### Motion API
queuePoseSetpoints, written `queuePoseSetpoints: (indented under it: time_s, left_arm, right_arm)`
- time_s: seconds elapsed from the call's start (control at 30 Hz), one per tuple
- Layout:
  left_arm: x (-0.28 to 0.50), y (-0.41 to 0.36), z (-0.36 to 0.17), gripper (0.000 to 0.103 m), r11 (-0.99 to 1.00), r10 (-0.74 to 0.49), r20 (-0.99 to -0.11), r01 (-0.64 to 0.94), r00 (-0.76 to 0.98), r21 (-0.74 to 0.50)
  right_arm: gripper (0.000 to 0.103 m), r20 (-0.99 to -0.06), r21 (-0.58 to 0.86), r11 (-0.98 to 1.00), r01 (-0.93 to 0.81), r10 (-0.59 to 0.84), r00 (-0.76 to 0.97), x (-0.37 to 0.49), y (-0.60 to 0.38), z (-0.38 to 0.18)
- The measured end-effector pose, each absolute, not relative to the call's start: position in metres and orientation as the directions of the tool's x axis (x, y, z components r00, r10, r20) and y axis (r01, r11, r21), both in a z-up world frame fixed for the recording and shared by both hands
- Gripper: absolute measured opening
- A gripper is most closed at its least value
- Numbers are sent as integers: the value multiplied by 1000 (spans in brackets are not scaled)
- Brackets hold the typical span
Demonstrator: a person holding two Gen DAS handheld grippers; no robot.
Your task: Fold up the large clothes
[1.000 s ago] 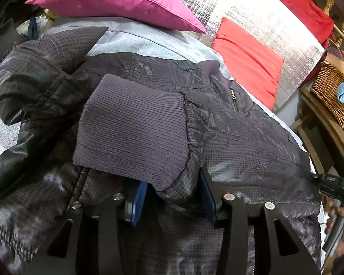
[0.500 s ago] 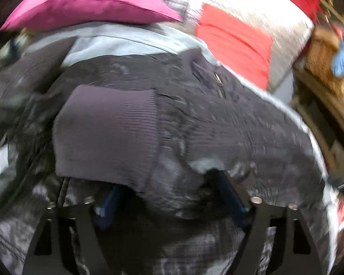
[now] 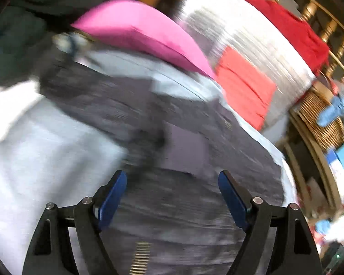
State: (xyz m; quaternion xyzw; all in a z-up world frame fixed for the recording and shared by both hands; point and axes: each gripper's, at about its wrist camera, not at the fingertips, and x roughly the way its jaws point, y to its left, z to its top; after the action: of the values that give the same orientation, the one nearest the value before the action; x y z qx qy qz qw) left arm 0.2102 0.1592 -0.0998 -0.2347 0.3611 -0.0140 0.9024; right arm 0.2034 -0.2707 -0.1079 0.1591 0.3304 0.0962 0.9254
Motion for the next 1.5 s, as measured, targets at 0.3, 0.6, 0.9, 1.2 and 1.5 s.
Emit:
queuePoseSetpoints:
  time_s: [0.3,0.6,0.9,1.2,1.5]
  left_arm:
    - [235,295,-110,82,851,71,-659,-389,749,-352]
    - [316,366,-122,72,805,214,-681,-522,700,-284]
    - [362,395,-130,43,793,333,-709,-591,622,-146]
    - [361,412,-119,9,806,307,-713,-570,630,-157]
    - [297,337,-19,9,917,217,-565,-364,796,-160]
  right_arm:
    - [82,-576,252,962,-101,233,784,186,-246,-124]
    - [82,-598,206,971,-122,223,770,197,-235,-149]
    - [82,-600,245,960,-134,259,757,201,-239,-156]
    - [82,-600,265,954,-139,276,751,203,-241,-158]
    - [82,-581,296,946,-132,288,761,200,-247,-155]
